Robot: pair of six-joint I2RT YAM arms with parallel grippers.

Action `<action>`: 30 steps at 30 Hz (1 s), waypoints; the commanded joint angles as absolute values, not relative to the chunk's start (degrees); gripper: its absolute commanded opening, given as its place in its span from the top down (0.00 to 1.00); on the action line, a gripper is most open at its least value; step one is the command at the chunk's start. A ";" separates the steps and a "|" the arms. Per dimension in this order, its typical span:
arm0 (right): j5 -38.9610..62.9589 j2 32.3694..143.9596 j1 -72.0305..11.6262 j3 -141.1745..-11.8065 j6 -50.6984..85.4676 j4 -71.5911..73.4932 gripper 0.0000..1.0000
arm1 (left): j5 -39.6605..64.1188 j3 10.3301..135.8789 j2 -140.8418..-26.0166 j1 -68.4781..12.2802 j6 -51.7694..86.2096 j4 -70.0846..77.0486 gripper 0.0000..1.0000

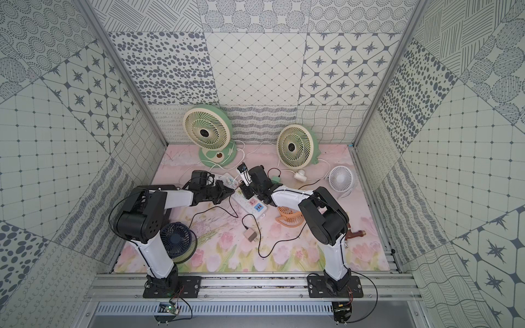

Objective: Unplug the desk fan from the power strip
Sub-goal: Remove the plug from the socket, then place the plug at the center of the board.

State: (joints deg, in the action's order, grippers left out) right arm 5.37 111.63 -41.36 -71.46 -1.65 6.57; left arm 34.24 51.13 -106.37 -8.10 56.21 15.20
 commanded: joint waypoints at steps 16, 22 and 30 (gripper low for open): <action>27.91 104.72 -43.68 -70.91 -3.87 -3.47 0.82 | 30.15 52.85 -93.49 -6.61 51.05 1.52 1.00; 37.18 108.85 -45.52 -73.68 -4.57 -8.22 0.81 | 28.33 52.00 -90.56 -5.57 49.97 -0.16 1.00; 38.54 114.69 -49.16 -79.10 -5.55 -13.67 0.79 | 26.53 51.12 -89.69 -4.86 49.35 -1.06 1.00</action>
